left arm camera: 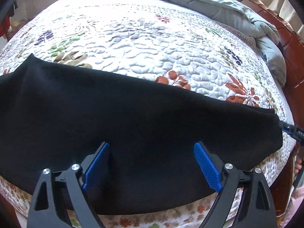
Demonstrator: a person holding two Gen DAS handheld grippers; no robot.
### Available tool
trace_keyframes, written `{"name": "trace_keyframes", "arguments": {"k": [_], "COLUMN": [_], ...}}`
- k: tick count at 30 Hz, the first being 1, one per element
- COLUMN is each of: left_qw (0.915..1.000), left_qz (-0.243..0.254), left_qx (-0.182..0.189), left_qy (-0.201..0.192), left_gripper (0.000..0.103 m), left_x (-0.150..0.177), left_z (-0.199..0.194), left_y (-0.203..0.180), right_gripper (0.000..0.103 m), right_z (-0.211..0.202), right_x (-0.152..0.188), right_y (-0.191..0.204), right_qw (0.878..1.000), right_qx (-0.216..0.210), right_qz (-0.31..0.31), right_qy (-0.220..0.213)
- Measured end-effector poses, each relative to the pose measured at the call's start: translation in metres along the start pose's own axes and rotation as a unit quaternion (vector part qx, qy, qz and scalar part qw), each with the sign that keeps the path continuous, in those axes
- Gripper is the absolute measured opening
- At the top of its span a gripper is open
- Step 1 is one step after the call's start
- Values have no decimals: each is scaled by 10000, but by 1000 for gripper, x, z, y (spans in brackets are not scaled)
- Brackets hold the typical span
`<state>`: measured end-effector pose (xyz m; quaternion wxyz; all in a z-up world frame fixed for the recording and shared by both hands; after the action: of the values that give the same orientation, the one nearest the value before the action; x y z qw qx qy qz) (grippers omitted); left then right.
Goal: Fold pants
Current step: 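Grasp the folded trouser edge with the right gripper and pull it taut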
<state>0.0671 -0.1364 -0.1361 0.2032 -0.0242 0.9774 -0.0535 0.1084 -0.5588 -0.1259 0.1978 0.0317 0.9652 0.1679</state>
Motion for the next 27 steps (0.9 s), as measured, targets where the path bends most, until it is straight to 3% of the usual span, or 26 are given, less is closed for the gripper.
{"name": "trace_keyframes", "arguments": {"k": [2,5,6,10,14,16,19,22,26,27], "left_qw": [10000,9999,9999,10000,9995,9997,9986,9936,9947,9955], "left_qz": [16,116,131,31,-29,-12,311,837,827,776], "left_qx": [14,-2,-10,29,-45,-95,-312,-646,-502,-447], "left_qy": [6,49,53,-44,-314,-234,-309,-394,-347,-310], "left_gripper": [91,91,91,91,91,91,94,97,97,97], "left_x": [-1,-1,-2,-3,-7,-3,6,13,15,14], "left_z": [1,5,5,2,-3,5,15,19,13,11], "left_y": [-6,-15,-16,-15,-13,-15,-23,-36,-35,-35], "right_gripper": [45,6,5,4,4,4,5,8,35,37], "right_z": [10,22,21,-3,-36,-27,17,21,-14,-22], "right_x": [0,3,3,-9,-23,-24,-18,-12,-1,6], "right_y": [7,14,16,16,19,17,-3,-12,-8,-6], "right_qw": [9997,9989,9990,9993,9954,9968,9997,9998,9987,9988], "right_qx": [-109,-301,-277,-96,-226,-74,186,-16,344,335], "right_qz": [-135,-171,-214,-274,-405,-411,-124,110,74,104], "right_qy": [155,309,268,-215,-837,-679,-96,-179,-361,-346]}}
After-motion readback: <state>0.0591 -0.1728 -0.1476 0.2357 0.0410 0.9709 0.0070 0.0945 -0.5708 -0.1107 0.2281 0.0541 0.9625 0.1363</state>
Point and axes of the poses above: each gripper's, at about its wrist camera, not at the fingertips, and z roughly the way its jaws point, y to its left, x to its underside, the point moved 3 cm from there along z, roughly the way its jaws point, and after that the axes turned 7 degrees about -x, right-handed, at the moved point
